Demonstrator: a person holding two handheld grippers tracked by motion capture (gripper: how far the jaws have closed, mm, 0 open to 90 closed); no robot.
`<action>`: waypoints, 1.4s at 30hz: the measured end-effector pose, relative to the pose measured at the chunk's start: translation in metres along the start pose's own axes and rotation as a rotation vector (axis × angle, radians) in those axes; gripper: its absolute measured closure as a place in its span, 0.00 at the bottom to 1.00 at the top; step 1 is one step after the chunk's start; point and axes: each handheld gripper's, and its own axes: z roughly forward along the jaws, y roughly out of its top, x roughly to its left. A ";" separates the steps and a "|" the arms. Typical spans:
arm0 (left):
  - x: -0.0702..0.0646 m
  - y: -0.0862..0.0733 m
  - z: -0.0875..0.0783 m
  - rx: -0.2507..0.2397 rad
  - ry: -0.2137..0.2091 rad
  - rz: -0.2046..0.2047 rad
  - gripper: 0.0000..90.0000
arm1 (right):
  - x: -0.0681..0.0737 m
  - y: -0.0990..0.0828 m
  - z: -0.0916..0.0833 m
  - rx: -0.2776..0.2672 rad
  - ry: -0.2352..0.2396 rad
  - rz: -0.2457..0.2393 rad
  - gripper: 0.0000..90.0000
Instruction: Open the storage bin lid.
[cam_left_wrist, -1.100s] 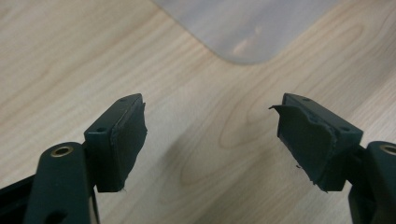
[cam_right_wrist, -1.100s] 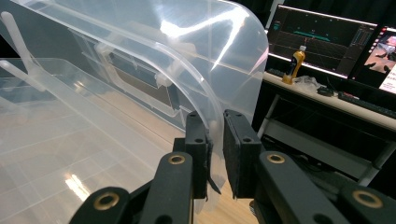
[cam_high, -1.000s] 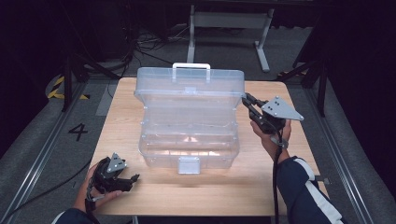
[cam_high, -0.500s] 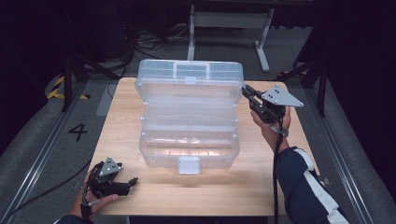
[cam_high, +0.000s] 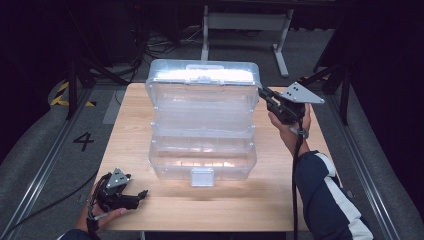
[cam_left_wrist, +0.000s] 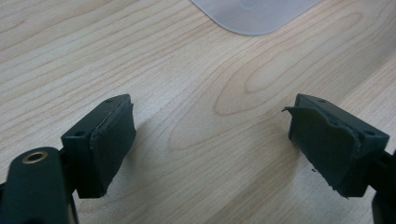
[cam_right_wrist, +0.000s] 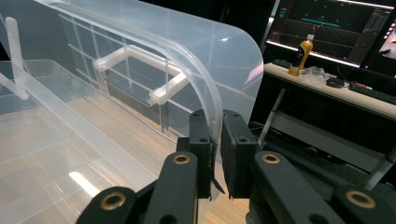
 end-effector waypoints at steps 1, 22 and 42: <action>0.000 0.000 0.000 0.000 0.000 0.000 0.17 | -0.001 0.000 0.001 0.000 0.001 0.004 0.93; 0.000 0.000 0.000 -0.006 -0.001 -0.001 0.17 | -0.015 0.008 0.018 0.035 0.026 0.054 0.93; 0.000 0.000 0.000 -0.002 -0.003 0.000 0.17 | -0.027 0.016 0.036 0.085 0.025 0.088 0.93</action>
